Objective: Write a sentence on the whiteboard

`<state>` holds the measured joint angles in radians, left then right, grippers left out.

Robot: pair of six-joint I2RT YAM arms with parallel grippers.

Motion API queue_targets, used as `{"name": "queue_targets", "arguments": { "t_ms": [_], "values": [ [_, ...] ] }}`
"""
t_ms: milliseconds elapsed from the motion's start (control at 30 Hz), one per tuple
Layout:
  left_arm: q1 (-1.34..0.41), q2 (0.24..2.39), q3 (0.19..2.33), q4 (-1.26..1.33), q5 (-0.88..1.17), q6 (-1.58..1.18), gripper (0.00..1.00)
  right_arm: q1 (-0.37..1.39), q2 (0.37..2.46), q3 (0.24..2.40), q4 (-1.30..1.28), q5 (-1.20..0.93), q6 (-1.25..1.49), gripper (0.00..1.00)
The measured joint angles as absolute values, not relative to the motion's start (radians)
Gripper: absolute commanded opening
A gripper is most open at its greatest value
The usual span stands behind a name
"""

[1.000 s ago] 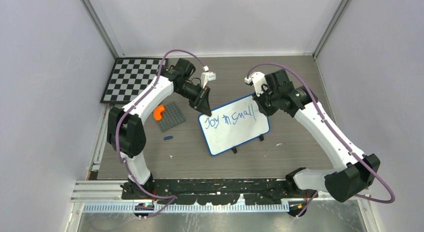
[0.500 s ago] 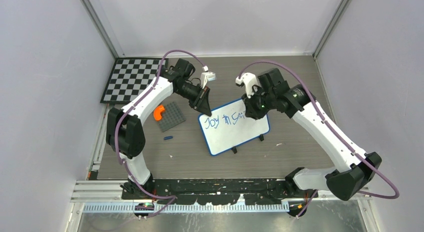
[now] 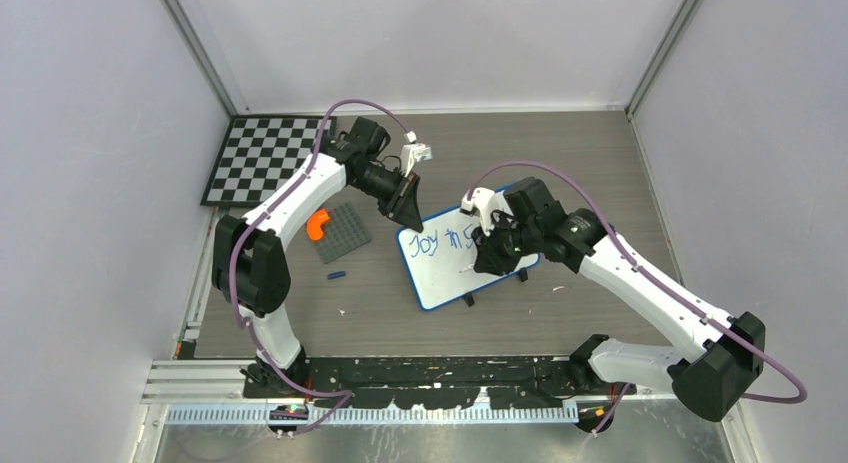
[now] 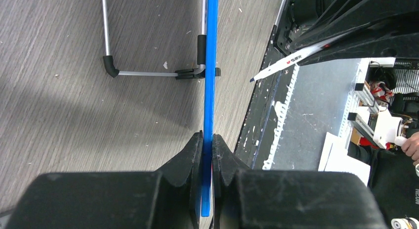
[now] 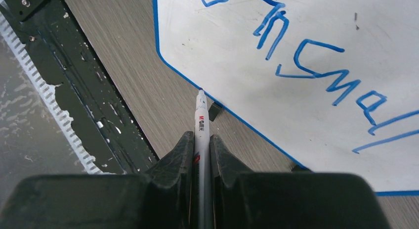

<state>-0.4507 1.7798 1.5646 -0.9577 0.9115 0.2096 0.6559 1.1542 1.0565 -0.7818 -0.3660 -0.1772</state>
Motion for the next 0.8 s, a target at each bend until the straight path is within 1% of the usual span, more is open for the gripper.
{"name": "queue_targets", "arguments": {
  "t_ms": [367, 567, 800],
  "values": [
    [-0.450, 1.785, 1.567, -0.958, 0.913, 0.213, 0.00, 0.728, 1.155, 1.017, -0.693, -0.373, -0.232, 0.00],
    [-0.437, 1.814, 1.589, -0.974, 0.926, 0.215, 0.00, 0.773, 1.159, 0.974, -0.634, -0.289, -0.309, 0.00],
    [-0.415, 1.830, 1.587, -0.967, 0.937, 0.166, 0.00, 0.777, 1.145, 0.897, -0.535, -0.211, -0.337, 0.00]
  ]
}}
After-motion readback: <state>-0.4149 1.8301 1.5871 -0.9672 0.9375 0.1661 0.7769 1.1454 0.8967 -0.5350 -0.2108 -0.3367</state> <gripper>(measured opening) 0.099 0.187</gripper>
